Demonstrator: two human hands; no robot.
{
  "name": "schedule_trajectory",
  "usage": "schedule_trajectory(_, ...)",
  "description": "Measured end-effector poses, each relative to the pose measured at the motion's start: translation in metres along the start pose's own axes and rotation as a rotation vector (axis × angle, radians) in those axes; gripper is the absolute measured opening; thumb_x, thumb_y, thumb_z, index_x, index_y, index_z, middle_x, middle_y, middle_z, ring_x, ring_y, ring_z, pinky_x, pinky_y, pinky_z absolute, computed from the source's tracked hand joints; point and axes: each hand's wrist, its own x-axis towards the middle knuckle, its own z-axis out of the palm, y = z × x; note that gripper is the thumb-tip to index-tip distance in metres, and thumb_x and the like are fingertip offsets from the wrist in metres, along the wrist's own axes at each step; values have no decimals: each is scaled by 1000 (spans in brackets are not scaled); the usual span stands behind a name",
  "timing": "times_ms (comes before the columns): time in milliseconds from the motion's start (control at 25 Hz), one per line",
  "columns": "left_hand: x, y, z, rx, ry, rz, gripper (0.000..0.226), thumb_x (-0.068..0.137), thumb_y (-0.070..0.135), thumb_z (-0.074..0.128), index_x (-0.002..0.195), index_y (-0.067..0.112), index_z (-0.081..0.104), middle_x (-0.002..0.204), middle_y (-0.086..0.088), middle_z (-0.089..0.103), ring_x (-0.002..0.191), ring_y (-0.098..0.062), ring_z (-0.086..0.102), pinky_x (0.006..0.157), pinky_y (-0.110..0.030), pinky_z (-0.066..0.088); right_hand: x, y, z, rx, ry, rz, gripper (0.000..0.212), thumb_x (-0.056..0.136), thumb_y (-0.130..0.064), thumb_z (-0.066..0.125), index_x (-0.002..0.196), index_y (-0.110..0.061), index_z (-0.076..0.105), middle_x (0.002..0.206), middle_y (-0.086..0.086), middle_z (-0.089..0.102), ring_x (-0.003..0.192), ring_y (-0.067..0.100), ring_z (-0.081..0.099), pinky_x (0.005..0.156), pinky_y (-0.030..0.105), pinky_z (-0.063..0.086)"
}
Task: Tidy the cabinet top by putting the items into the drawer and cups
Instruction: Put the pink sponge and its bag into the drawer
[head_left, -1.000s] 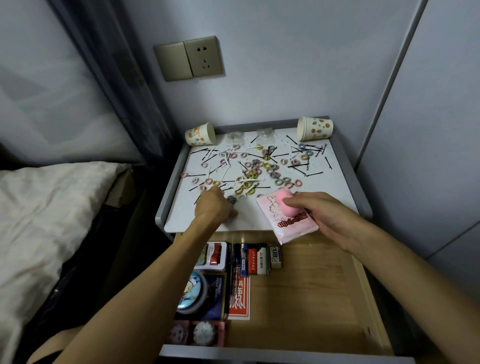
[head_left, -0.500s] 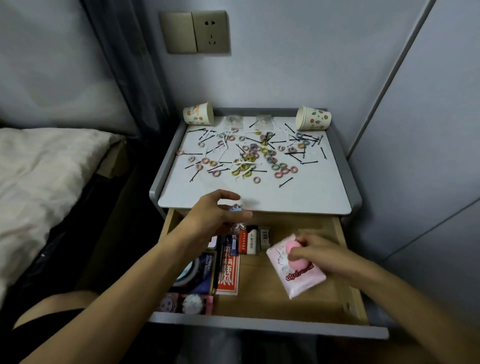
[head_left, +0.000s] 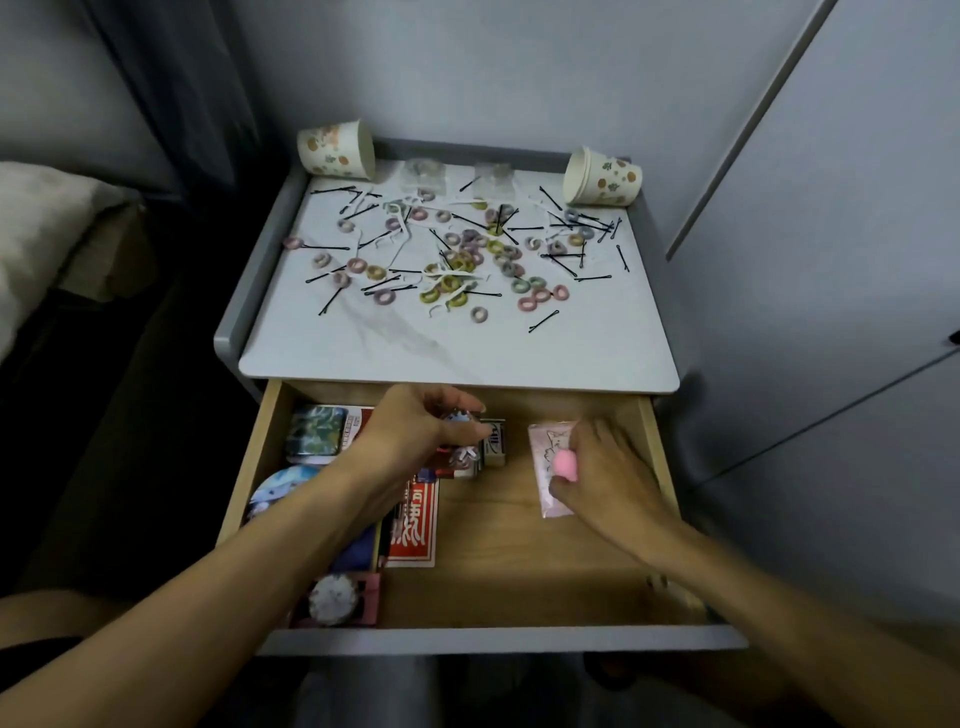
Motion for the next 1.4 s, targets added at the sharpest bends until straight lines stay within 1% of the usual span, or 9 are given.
schedule_trajectory(120,4,-1,1,-10,-5,1,19,74,3,79,90,12,73,87,-9,72,70,-20,68,65,-32,57,-5,-2,12,-80,-50,-179,54,80,-33,73,126,-19,46,134,1,49,120,18,46,96,29,45)
schedule_trajectory(240,3,-5,0,-26,-30,-16,19,75,4,78,91,11,72,85,-6,71,65,-16,67,62,-29,56,-5,0,16,-136,-118,-196,54,82,-35,71,126,-23,43,133,2,51,117,18,50,97,34,48)
schedule_trajectory(360,3,-7,-3,-42,-43,-34,18,76,4,78,91,10,72,86,-8,71,64,-16,66,60,-29,53,-5,2,18,-229,-133,-150,67,85,-34,68,140,-19,33,142,8,47,124,24,49,100,37,47)
schedule_trajectory(440,3,-8,-5,-55,-48,-44,18,76,3,78,92,9,72,87,-10,71,63,-16,66,56,-25,52,-5,1,19,-235,-132,-73,68,87,-32,65,142,-17,29,142,11,47,120,26,53,94,34,50)
schedule_trajectory(560,1,-8,-3,-78,-58,-52,17,77,0,76,92,7,71,81,-8,68,55,-10,64,51,-21,50,-4,-3,18,-249,-97,5,57,88,-32,63,134,-16,34,131,12,56,99,24,64,71,26,49)
schedule_trajectory(720,-1,-8,0,-71,-56,-62,19,77,-2,76,93,6,71,78,-7,68,53,-8,65,51,-19,50,-7,-10,18,-305,-88,64,56,89,-32,61,135,-16,33,130,13,52,98,23,62,72,28,51)
schedule_trajectory(1000,-1,-5,0,-60,-59,-68,20,76,1,76,94,8,71,72,-2,70,54,-8,65,51,-20,50,-1,-7,24,-463,-89,64,45,95,-31,52,133,-12,35,108,12,64,80,21,64,69,32,57)
schedule_trajectory(1240,-3,-5,0,-84,-70,-67,20,78,-1,74,97,4,70,80,-8,69,52,-8,64,49,-18,49,9,-3,21,-485,-77,47,49,96,-34,47,137,-11,34,113,15,63,85,24,64,72,35,56)
schedule_trajectory(1400,-3,-5,2,-77,-70,-67,20,78,0,75,97,5,70,82,-9,70,53,-8,65,49,-17,49,11,3,6,-435,21,67,45,93,-41,54,126,-10,49,116,10,63,89,23,66,63,27,47)
